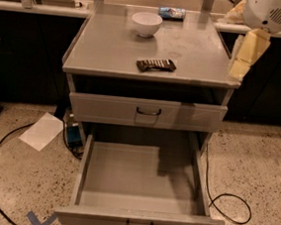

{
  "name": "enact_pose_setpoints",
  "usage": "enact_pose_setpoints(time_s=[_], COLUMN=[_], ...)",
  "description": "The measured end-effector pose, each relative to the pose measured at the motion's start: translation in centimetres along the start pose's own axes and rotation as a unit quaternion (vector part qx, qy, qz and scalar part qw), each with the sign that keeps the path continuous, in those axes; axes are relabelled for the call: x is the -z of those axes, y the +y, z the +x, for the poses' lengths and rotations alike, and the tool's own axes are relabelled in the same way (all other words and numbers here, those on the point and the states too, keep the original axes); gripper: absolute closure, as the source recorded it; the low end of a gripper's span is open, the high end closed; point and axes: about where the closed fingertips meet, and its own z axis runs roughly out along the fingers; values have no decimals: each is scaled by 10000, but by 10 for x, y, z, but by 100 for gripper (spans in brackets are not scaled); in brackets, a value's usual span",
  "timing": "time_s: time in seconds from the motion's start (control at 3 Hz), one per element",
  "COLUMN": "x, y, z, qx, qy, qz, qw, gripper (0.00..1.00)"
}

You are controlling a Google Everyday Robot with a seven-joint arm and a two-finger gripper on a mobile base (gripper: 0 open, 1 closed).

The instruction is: Place rxbar chocolate into middle drawer

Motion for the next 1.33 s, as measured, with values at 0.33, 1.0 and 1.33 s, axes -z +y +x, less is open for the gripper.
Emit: enact_pose_setpoints(time_s=[0.33, 1.0, 1.33], x=[-23, -32, -55], y=[-41, -48, -64], z=[-21, -26, -40], qx=[201, 254, 518], qy=[-237, -345, -454], qz=[112, 168, 98], qw=[9995, 9989, 9976], gripper=[0, 0, 0])
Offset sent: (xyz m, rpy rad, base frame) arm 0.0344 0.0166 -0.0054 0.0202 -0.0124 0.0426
